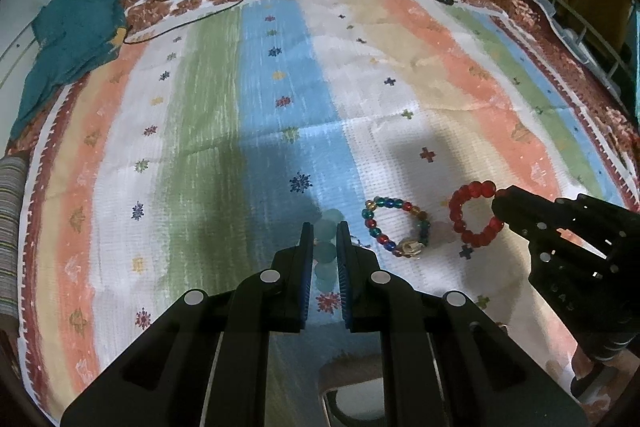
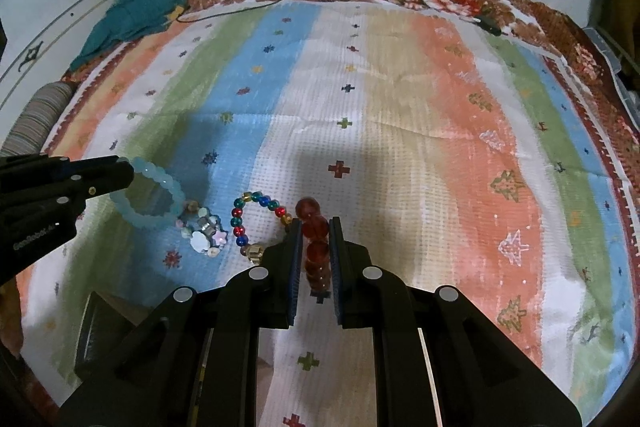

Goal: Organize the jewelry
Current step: 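Lift and carry both held bracelets over the silver tin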

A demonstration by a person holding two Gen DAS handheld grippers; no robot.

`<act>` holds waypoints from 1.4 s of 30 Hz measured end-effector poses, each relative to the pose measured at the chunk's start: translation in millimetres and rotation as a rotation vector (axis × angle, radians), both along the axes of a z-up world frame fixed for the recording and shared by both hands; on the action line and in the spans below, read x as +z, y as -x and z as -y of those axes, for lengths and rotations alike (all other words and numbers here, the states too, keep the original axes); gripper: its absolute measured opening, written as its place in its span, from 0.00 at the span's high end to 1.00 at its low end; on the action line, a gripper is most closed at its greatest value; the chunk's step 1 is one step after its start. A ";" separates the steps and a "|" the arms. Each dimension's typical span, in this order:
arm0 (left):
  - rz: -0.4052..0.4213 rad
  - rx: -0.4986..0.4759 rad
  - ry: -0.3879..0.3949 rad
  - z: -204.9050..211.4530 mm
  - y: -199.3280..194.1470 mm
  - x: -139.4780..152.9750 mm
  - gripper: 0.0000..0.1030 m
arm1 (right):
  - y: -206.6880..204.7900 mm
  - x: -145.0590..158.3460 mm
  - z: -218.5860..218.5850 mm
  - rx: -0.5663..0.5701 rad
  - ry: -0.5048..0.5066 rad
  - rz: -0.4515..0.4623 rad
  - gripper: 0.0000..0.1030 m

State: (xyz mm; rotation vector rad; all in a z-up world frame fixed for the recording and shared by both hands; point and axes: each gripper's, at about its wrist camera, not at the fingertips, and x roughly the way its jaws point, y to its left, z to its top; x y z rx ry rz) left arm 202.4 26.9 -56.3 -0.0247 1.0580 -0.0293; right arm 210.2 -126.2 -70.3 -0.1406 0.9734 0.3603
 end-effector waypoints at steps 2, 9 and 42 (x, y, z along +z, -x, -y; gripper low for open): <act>0.015 -0.004 0.000 1.9 5.1 6.5 0.89 | 2.9 4.6 0.3 0.004 -0.002 0.010 0.86; 0.052 -0.015 0.020 7.4 20.5 23.3 0.89 | 17.0 22.6 -0.7 0.016 -0.023 0.048 0.86; 0.136 -0.044 0.079 19.7 93.9 58.4 0.89 | 93.4 60.2 5.3 0.076 -0.101 0.129 0.86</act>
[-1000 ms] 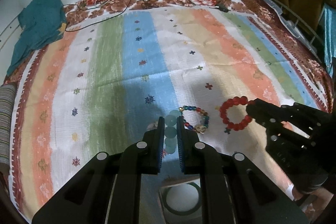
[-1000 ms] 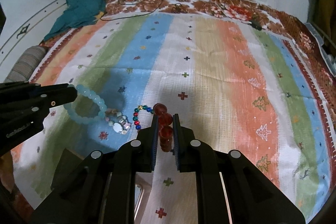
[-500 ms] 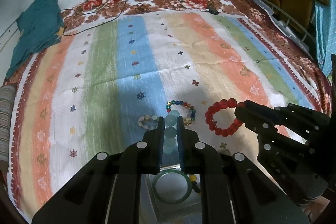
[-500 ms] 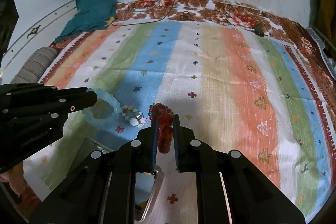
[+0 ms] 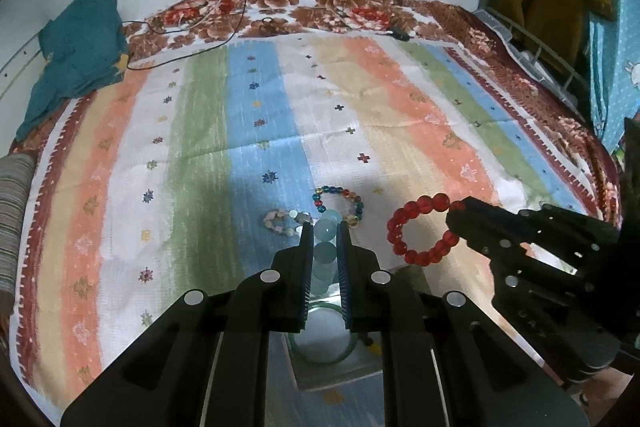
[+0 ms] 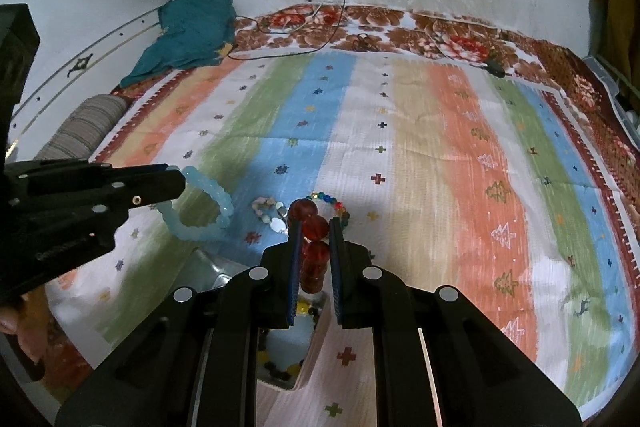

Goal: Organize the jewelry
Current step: 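Lift and carry both held bracelets over the silver tin, then open both tools to drop the bracelets into the silver tin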

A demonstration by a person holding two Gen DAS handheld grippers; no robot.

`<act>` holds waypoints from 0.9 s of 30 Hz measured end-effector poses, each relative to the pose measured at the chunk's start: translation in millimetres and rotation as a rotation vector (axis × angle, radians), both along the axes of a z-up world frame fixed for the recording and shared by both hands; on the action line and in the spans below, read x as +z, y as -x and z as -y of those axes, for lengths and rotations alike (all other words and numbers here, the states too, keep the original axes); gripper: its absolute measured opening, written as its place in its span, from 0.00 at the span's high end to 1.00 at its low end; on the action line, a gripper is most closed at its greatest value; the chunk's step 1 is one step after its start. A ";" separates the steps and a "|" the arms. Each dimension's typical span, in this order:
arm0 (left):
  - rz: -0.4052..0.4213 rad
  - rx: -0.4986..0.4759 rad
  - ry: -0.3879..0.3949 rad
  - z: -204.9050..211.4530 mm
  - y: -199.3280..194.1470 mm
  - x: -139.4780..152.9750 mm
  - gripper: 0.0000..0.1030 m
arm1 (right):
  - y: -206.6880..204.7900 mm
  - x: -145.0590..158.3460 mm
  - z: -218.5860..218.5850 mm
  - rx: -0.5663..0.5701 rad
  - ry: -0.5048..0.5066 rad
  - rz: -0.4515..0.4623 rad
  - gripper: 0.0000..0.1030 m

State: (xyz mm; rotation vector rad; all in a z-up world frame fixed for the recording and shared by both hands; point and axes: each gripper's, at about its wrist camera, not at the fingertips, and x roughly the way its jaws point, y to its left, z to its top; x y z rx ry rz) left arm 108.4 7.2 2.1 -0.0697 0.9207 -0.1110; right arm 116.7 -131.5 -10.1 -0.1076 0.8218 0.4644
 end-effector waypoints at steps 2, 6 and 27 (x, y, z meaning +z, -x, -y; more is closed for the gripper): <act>0.003 -0.007 0.000 2.1 5.7 0.7 0.89 | 2.9 1.7 -0.1 0.002 -0.002 0.004 0.86; 0.008 -0.022 -0.004 6.5 14.3 1.3 0.89 | 8.3 5.0 0.6 0.006 -0.011 0.011 0.86; 0.001 0.000 0.000 6.3 45.7 -2.1 0.89 | 41.1 -2.0 -1.9 0.044 -0.020 -0.030 0.86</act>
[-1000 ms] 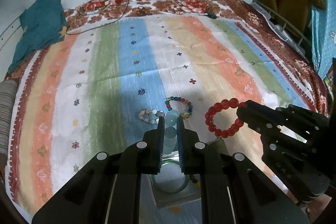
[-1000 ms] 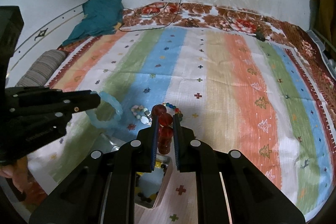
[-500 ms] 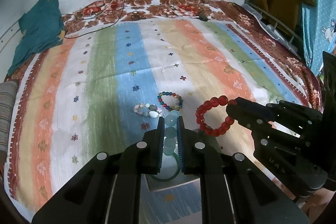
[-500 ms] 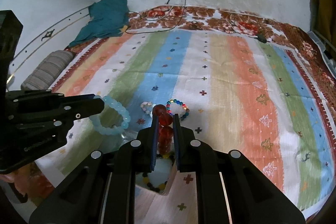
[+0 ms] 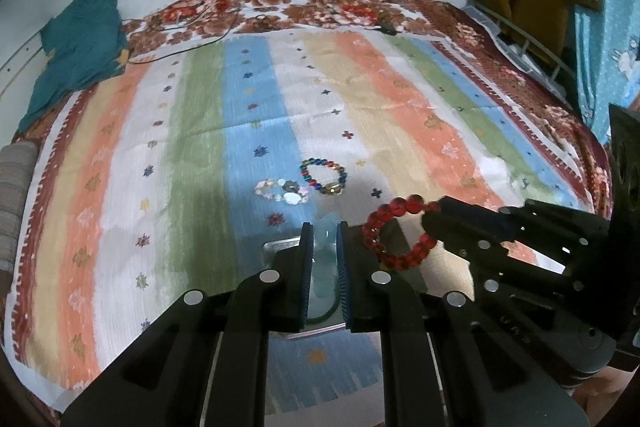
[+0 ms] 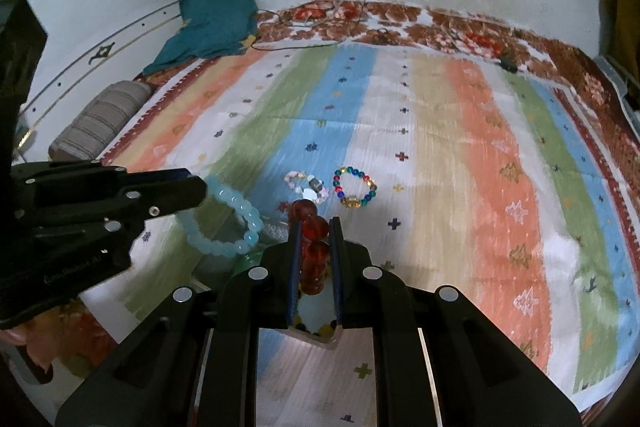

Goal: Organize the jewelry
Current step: 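Open both tools to drop the bracelets into the silver tin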

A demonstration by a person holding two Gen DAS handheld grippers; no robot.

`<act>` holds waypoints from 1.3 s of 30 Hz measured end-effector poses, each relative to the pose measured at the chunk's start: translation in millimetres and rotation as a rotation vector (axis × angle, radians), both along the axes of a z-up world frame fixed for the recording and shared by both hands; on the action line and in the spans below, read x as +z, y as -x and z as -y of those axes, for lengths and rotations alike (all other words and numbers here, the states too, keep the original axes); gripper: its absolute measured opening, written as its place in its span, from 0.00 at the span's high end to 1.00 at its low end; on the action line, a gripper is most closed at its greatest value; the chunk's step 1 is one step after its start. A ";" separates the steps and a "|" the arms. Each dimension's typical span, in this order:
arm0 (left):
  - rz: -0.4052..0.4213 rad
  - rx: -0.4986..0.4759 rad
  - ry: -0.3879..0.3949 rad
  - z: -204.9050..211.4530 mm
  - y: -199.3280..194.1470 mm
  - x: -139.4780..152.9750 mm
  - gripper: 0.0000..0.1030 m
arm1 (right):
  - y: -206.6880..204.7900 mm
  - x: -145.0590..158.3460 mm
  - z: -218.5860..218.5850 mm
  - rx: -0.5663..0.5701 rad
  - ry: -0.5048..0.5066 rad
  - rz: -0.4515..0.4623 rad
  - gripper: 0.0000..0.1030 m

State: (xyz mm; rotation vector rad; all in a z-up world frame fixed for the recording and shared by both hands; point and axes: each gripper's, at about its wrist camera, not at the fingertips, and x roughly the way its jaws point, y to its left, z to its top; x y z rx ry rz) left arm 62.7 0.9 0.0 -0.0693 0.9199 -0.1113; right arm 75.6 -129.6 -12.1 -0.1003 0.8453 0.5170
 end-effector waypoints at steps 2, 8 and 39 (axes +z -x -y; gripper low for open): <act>-0.004 0.023 0.002 -4.2 -0.2 0.9 0.76 | -2.3 -0.7 3.3 -0.026 0.011 -0.002 0.80; -0.012 0.080 -0.018 -16.7 -6.6 -0.7 0.70 | -10.6 -4.1 9.9 -0.066 0.029 -0.004 0.67; -0.106 0.118 -0.106 -28.6 -55.5 -29.5 0.46 | -63.0 -26.4 13.6 -0.115 0.064 -0.058 0.41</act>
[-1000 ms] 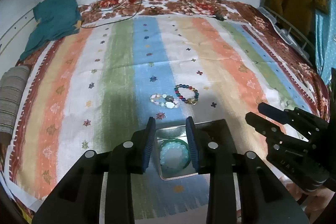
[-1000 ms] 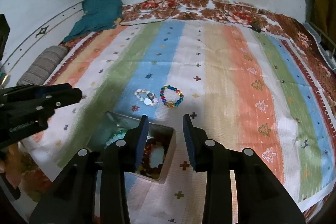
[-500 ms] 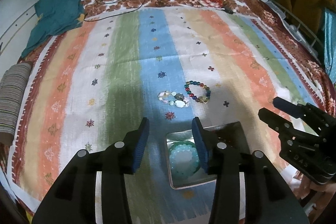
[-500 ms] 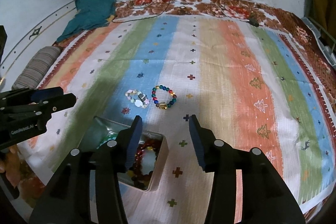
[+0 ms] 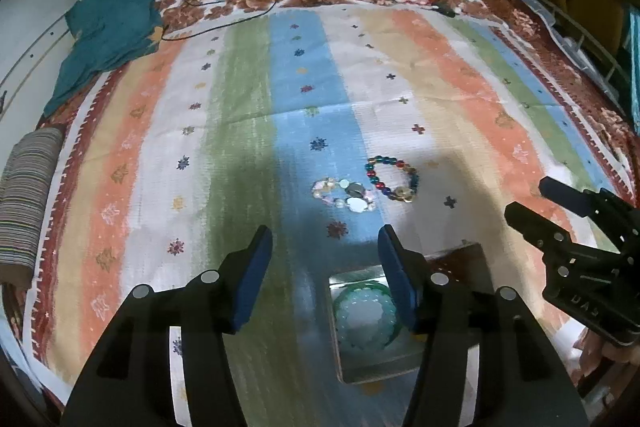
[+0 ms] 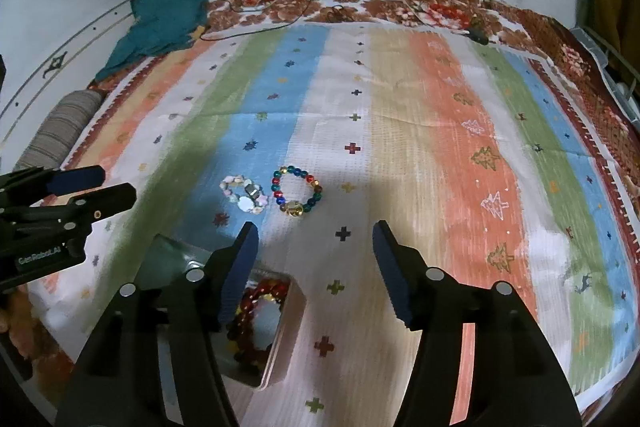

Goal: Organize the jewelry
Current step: 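Open both tools to drop the bracelets into the silver tin, then move left tool to white pearl bracelet while right tool moves to multicolour bead bracelet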

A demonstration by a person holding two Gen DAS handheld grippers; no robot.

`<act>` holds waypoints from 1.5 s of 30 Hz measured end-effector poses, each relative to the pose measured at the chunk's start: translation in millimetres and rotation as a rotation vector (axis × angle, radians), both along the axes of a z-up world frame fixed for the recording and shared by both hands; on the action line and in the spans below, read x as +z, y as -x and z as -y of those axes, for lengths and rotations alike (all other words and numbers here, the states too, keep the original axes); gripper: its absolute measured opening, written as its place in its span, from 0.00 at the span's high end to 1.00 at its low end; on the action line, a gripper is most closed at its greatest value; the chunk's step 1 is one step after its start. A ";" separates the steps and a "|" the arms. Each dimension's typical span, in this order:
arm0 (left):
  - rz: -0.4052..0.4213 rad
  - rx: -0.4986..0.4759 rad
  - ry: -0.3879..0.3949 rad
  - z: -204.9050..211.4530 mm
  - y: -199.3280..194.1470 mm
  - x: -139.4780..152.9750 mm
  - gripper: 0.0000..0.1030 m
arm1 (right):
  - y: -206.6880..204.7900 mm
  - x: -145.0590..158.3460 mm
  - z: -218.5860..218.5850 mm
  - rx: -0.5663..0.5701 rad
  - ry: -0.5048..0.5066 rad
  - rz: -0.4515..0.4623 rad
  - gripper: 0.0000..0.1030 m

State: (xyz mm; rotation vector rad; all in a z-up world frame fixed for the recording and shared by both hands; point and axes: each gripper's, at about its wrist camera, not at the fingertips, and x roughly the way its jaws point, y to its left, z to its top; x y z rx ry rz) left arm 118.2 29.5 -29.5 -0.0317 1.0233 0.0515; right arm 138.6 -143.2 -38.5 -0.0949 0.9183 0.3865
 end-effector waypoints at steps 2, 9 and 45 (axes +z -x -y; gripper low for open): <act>-0.015 0.007 -0.008 -2.6 -4.4 -4.5 0.46 | -6.1 -3.7 -1.1 -0.009 0.007 -0.007 0.36; -0.062 0.022 -0.033 -9.0 -25.7 -21.0 0.44 | -22.4 -14.8 -7.1 -0.010 0.030 -0.025 0.31; -0.190 0.007 -0.045 -13.8 -94.2 -76.8 0.40 | -95.8 -72.3 -33.7 -0.025 0.114 -0.139 0.31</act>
